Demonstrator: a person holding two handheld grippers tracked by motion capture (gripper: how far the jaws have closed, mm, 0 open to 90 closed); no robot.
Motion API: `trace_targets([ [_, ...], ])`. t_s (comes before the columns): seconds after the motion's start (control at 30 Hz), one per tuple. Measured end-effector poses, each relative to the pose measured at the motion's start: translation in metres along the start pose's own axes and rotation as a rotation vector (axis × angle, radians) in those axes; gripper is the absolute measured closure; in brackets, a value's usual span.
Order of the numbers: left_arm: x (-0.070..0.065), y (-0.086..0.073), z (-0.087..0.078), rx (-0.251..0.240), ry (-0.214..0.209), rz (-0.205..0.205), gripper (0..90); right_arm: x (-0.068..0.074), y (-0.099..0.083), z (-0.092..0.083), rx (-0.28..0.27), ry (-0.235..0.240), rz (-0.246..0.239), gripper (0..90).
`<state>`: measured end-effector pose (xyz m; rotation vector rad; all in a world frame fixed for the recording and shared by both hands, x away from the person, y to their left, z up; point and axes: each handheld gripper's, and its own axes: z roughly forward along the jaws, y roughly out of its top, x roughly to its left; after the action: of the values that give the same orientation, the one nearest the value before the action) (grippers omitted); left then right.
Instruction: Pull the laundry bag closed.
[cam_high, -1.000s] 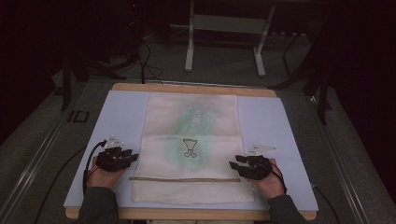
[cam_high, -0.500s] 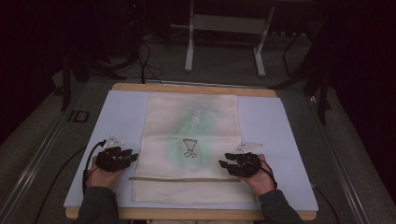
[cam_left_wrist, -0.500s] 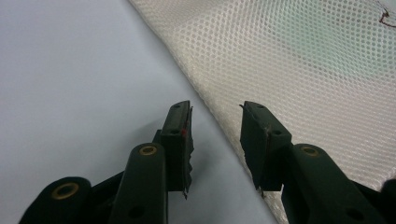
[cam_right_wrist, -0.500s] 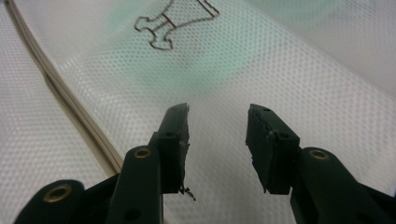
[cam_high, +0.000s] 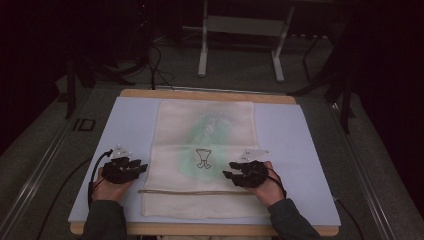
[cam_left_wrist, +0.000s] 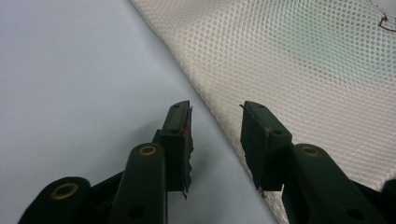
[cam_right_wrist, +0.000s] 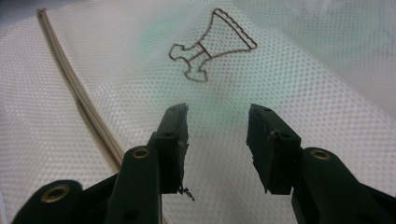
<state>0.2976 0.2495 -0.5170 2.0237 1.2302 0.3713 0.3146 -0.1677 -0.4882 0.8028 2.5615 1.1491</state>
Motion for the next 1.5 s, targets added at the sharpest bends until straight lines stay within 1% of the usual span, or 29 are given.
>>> trace_targets([
  [0.13,0.000,0.000,0.000,-0.001,0.000,-0.002,62.7,0.004,0.006,0.003,-0.001,0.009,-0.019,58.0],
  [0.3,0.000,0.000,0.000,0.001,-0.002,-0.003,62.7,0.009,0.012,0.007,0.000,0.021,-0.032,57.9],
  [0.5,0.000,0.000,-0.001,-0.001,-0.002,-0.007,62.7,0.013,0.015,0.011,0.001,0.031,-0.039,57.9],
  [0.53,0.001,0.000,-0.001,-0.001,-0.004,-0.008,62.7,0.016,0.017,0.014,0.001,0.041,-0.045,57.8],
  [0.8,0.000,0.000,-0.001,0.001,-0.005,-0.008,62.2,0.021,0.022,0.019,0.002,0.061,-0.052,57.0],
  [1.13,0.000,0.000,-0.001,0.004,-0.008,-0.006,61.9,0.032,0.031,0.028,0.001,0.089,-0.081,57.2],
  [1.33,0.000,0.000,0.000,0.004,-0.009,-0.003,61.9,0.038,0.034,0.034,0.010,0.099,-0.103,59.7],
  [1.5,0.000,0.000,0.000,0.006,-0.010,-0.002,61.7,0.043,0.036,0.038,0.015,0.104,-0.110,62.1],
])
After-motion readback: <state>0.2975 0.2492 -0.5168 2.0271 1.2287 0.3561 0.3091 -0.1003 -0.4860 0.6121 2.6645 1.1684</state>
